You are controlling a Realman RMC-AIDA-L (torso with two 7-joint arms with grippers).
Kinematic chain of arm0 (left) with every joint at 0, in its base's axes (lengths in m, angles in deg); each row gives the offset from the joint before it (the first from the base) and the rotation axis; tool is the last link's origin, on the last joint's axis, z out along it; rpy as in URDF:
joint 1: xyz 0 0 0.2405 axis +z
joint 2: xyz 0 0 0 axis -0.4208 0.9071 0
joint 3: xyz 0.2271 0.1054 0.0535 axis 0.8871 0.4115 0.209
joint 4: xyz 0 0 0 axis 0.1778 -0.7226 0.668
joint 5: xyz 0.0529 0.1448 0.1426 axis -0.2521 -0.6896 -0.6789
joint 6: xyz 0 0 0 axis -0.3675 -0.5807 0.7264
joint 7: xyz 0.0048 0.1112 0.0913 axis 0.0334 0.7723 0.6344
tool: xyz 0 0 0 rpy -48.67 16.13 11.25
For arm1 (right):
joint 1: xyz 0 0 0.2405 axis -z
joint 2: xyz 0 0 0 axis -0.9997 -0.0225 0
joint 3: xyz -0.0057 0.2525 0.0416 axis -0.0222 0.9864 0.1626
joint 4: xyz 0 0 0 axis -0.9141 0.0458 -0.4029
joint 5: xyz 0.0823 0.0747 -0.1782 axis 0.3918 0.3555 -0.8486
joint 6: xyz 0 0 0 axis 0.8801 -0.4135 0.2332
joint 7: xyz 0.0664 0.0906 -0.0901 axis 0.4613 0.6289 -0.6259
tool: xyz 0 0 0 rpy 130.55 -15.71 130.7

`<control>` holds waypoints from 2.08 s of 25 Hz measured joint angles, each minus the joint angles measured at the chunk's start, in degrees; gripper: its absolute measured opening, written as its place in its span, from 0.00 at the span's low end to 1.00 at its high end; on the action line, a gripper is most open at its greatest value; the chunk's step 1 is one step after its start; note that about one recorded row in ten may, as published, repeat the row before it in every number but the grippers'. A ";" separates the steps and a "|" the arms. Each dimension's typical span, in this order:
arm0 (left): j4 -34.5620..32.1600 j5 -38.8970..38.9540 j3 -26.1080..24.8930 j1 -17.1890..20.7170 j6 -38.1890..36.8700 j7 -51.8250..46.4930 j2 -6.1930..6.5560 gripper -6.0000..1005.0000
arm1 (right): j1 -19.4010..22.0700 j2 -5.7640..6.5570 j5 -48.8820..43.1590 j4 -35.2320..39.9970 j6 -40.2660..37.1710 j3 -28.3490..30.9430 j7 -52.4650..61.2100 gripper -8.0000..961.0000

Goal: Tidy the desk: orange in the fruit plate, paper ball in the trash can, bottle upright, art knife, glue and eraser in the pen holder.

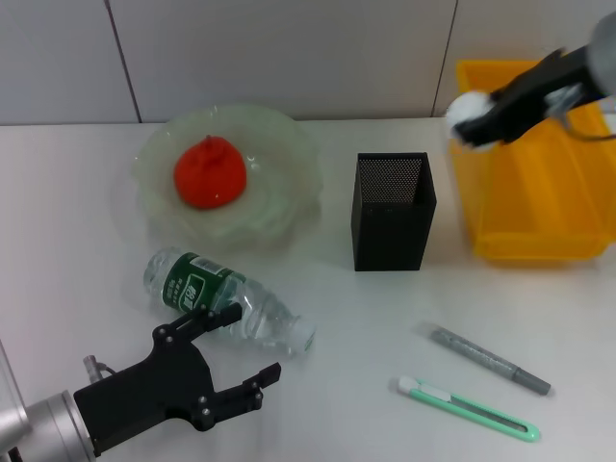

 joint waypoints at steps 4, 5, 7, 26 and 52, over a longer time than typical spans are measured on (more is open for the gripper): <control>0.00 0.00 0.00 -0.03 -0.09 0.00 0.00 0.84 | 1.38 0.06 -1.90 -2.73 -0.20 5.29 -0.01 0.53; 0.00 0.00 0.00 -0.03 -0.09 0.00 0.00 0.84 | 1.38 0.06 -1.90 -2.73 -0.20 5.29 -0.01 0.53; -0.07 0.00 0.00 -0.10 -0.09 0.00 0.00 0.84 | 2.12 0.08 -4.07 -2.07 0.64 6.31 -0.03 0.53; 0.09 0.02 0.00 -0.62 -1.40 0.00 0.00 0.84 | 4.74 -0.05 -6.34 13.09 14.84 10.65 -0.02 0.57; -1.53 0.47 -0.69 0.05 -3.85 0.01 0.37 0.84 | 27.12 -0.35 47.67 3.99 11.32 10.13 -33.05 0.82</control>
